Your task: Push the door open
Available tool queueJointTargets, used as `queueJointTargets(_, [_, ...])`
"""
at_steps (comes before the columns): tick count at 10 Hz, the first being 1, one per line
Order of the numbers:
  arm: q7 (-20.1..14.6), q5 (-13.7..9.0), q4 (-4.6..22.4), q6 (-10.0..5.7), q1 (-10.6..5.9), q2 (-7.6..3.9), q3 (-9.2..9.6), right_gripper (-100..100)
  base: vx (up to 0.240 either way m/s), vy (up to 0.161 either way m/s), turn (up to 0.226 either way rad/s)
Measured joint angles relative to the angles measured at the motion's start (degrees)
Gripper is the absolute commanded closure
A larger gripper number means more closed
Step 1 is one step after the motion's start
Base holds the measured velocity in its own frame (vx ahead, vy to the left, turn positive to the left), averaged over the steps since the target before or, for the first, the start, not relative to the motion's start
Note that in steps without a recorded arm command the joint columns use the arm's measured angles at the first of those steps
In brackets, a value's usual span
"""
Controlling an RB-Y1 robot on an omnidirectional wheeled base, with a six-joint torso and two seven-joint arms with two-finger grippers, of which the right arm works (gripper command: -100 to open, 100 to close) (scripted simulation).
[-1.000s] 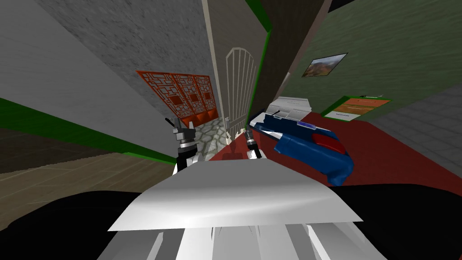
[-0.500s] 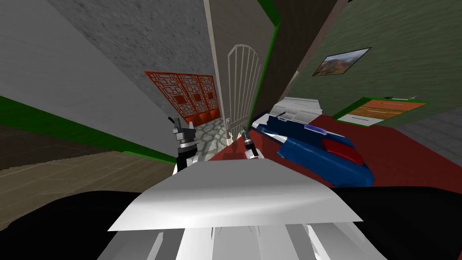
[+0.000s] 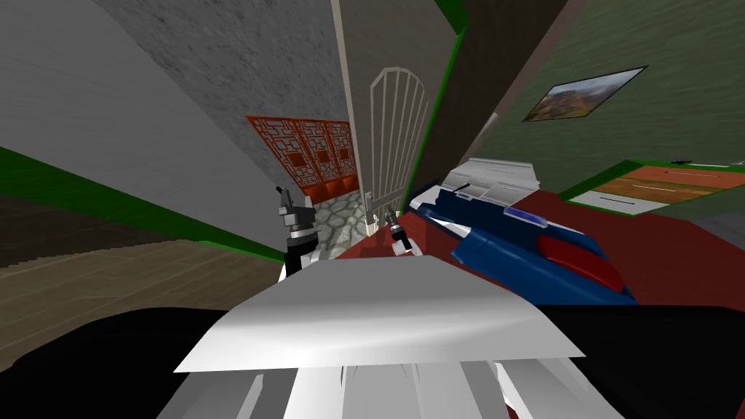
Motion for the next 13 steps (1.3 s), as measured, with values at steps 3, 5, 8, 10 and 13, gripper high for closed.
queueJointTargets(3, [0.0,-0.4,3.6,0.62,-2.25,-0.01,1.06,-100,0.073,-0.086,0.11])
queueJointTargets(5, [0.4,-0.5,6.9,0.85,-3.96,0.72,2.04,-100,0.096,-0.104,0.165])
queueJointTargets(8, [0.7,-1.0,11.8,1.87,-7.0,1.42,3.6,-100,0.12,-0.15,0.165])
queueJointTargets(10, [0.6,-1.4,14.4,2.49,-8.75,1.4,4.43,-100,0.097,-0.111,0.104])
queueJointTargets(13, [0.9,-1.6,17.3,3.31,-10.42,2.23,5.59,-100,0.073,-0.099,0.095])
